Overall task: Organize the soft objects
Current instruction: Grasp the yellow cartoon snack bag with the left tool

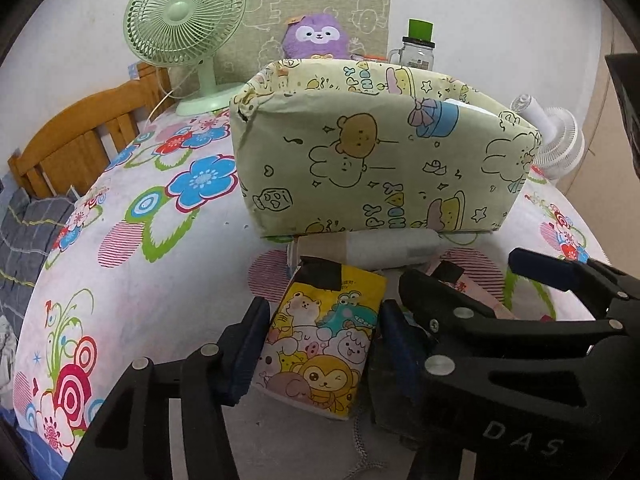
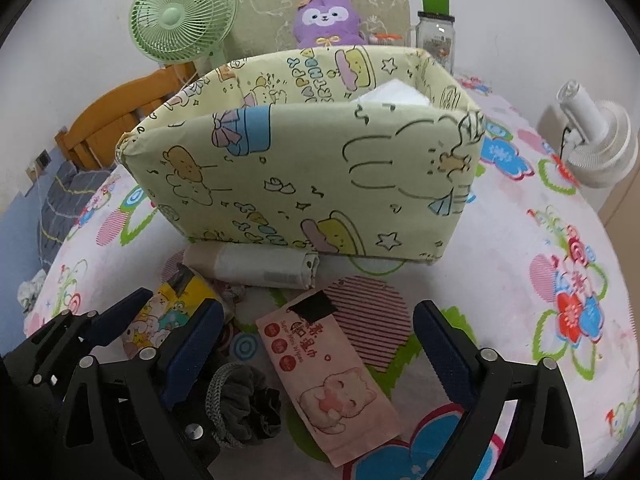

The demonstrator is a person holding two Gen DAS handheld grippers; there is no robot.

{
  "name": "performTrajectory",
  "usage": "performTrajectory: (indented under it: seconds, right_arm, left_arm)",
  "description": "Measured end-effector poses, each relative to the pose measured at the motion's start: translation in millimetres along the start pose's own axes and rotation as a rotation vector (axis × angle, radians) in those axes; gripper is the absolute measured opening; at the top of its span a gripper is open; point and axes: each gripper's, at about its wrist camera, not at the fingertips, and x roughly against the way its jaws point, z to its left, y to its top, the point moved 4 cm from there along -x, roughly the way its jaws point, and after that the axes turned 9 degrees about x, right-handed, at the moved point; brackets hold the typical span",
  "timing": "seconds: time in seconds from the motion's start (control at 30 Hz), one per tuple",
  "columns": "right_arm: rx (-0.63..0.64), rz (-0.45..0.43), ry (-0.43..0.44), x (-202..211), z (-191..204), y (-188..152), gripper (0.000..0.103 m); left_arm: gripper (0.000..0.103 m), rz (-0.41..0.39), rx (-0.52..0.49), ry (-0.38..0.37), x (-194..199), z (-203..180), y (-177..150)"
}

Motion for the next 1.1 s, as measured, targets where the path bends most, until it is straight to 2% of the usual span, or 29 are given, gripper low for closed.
performTrajectory:
  seconds: [0.17, 0.27, 0.43, 0.7, 1.1]
  right_arm:
    - [-0.011, 0.005, 0.037, -3, 2, -2, 0.086]
    - [-0.004, 0.008, 0.029, -2, 3, -2, 0.079]
    - [-0.036, 0.036, 0.039, -6, -7, -7, 0.075]
    - [-0.038, 0.023, 0.061, -3, -8, -7, 0.073]
    - [-0.018, -0.042, 0.071, 22, -2, -4, 0.073]
  left_arm:
    - [0.061, 0.022, 0.003, -0.015, -4, 2, 0]
    - [0.06, 0.025, 0.002, -0.01, -3, 1, 0]
    - [0.057, 0.021, -0.013, 0.007, -2, -3, 0]
    - [0.052, 0.006, -0.006, 0.025, 6, -1, 0]
    - [0.051, -0.052, -0.015, 0.034, 32, 1, 2]
